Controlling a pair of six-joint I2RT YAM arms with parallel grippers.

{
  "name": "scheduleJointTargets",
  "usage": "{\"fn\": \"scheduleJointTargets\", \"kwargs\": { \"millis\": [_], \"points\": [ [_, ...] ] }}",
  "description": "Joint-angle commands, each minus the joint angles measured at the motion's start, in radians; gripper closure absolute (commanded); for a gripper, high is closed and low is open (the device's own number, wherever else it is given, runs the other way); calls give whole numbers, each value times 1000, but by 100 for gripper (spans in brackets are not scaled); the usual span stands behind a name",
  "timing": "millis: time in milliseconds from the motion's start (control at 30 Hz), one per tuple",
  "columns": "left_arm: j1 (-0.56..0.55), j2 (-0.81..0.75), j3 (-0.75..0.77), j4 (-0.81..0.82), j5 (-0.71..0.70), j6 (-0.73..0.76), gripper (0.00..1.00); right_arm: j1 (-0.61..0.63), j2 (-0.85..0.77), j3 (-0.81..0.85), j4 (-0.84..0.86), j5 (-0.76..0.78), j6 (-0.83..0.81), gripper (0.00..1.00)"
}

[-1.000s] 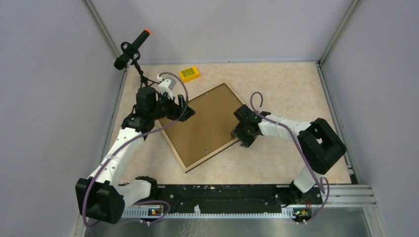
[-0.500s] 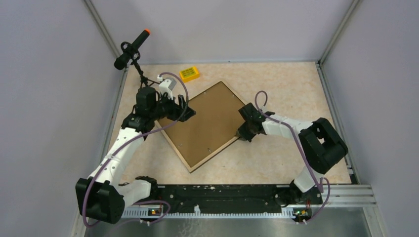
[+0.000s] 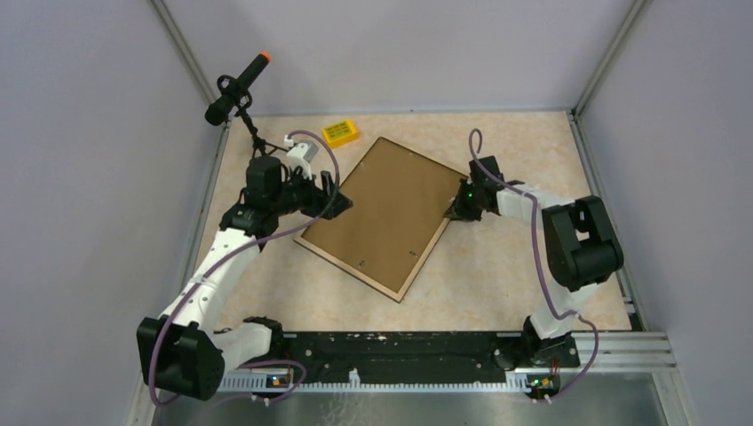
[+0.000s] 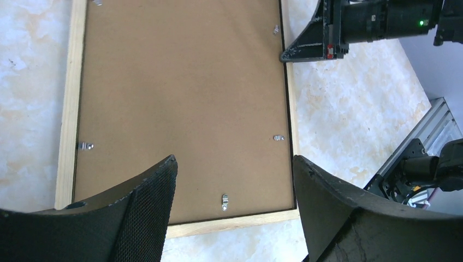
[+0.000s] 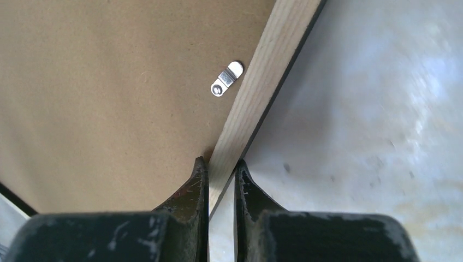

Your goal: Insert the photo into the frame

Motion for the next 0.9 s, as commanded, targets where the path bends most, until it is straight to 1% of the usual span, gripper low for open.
{"fn": "scheduleJointTargets", "kwargs": {
  "millis": [0, 133, 267, 367, 467, 533, 567, 600, 633, 667, 733, 767, 800, 867],
  "points": [
    [0, 25, -11, 42, 3, -5, 18, 10, 115, 83, -29, -35, -376, 100],
    [1, 62, -16, 38, -18, -7, 18, 4, 138, 104, -53, 39, -467, 100],
    [-1, 123, -20, 38, -57, -40, 18, -10, 158, 145, -51, 27, -512, 100],
    [-13, 154, -40, 77, -97, -151, 19, -23, 157, 159, -4, 5, -573, 100],
    [-41, 154, -125, 213, -221, -315, 19, -24, 174, 184, 24, -1, -634, 100],
    [-42, 158, -202, 341, -362, -410, 19, -24, 203, 230, 4, -7, -635, 86],
    [-42, 163, -237, 406, -409, -439, 19, -24, 220, 266, -25, 8, -631, 75],
    [-42, 173, -266, 462, -458, -467, 19, -24, 229, 295, -44, 28, -618, 61],
    [-42, 184, -286, 507, -501, -481, 19, -24, 230, 320, -55, 42, -604, 48],
    [-44, 196, -309, 556, -530, -482, 19, -24, 229, 338, -67, 62, -586, 42],
    [-44, 226, -347, 621, -552, -494, 18, -25, 226, 370, -101, 119, -529, 38],
    [-47, 240, -359, 642, -552, -490, 18, -25, 224, 378, -102, 172, -491, 37],
    [-51, 255, -371, 668, -552, -484, 19, -25, 225, 390, -106, 216, -452, 36],
    [-53, 283, -389, 708, -544, -472, 20, -24, 240, 417, -107, 245, -396, 36]
  ]
}}
